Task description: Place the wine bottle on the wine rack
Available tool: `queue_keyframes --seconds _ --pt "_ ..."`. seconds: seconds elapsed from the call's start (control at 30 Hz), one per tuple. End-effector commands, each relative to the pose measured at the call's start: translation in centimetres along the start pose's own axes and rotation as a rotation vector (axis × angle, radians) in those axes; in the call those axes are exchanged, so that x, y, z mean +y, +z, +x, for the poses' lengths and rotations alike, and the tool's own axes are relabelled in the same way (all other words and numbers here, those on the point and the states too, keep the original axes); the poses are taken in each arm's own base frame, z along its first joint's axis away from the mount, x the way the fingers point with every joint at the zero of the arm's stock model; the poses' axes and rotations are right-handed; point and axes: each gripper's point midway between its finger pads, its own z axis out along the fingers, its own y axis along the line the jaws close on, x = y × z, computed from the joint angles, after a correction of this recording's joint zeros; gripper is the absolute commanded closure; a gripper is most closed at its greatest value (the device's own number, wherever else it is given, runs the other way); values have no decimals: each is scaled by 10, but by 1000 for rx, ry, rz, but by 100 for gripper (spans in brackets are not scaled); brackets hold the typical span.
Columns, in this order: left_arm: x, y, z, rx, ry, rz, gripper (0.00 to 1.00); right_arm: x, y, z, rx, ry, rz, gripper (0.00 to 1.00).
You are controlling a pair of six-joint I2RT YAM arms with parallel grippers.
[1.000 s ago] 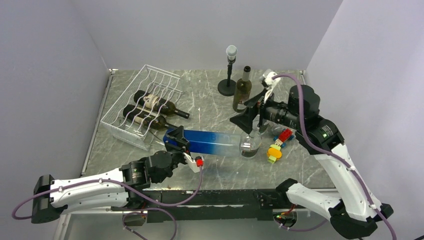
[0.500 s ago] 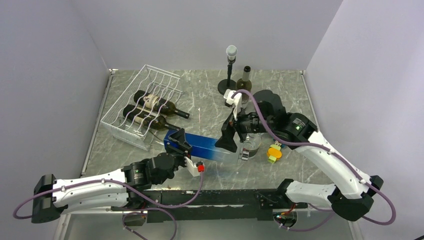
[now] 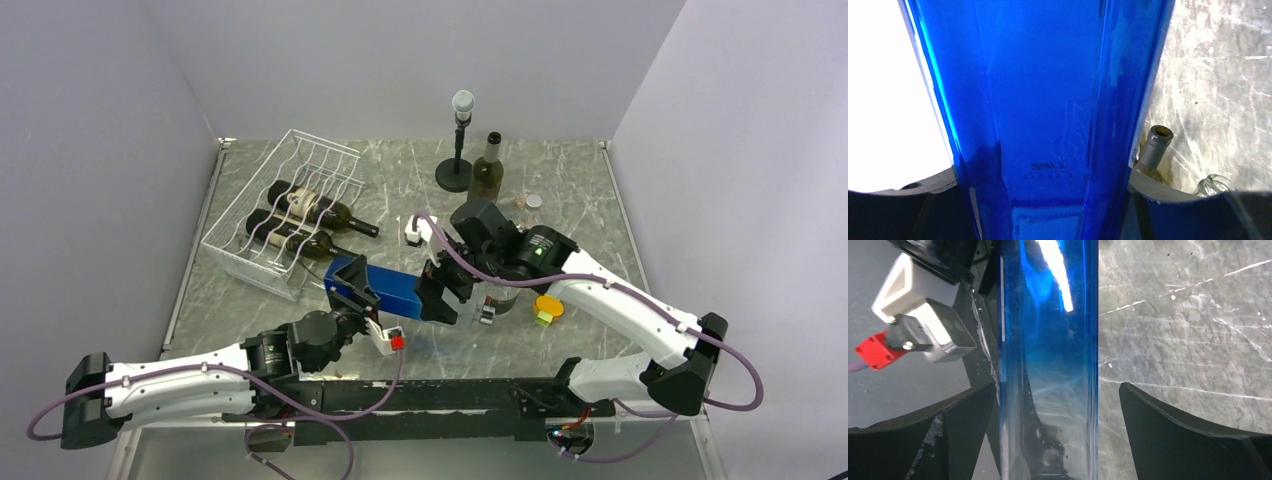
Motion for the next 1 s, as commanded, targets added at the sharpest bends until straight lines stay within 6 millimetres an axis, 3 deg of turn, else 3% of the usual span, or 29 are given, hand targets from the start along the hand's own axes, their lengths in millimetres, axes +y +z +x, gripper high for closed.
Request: queue_keyframes --seconds 0.0,0.27,0.8,0.9,0.97 --pt "73 -18 -1 -32 -172 -259 99 -6 6 7 28 -33 38 0" --pt "80 -23 1 -29 -212 -261 99 3 18 20 69 -23 13 3" --pt "88 -21 7 28 -340 -265 99 -8 29 34 156 13 99 45" --pt "89 -21 7 29 -351 -261 99 -8 30 33 155 13 92 61" --pt "88 -20 7 35 -356 -256 99 -7 31 32 156 10 85 93"
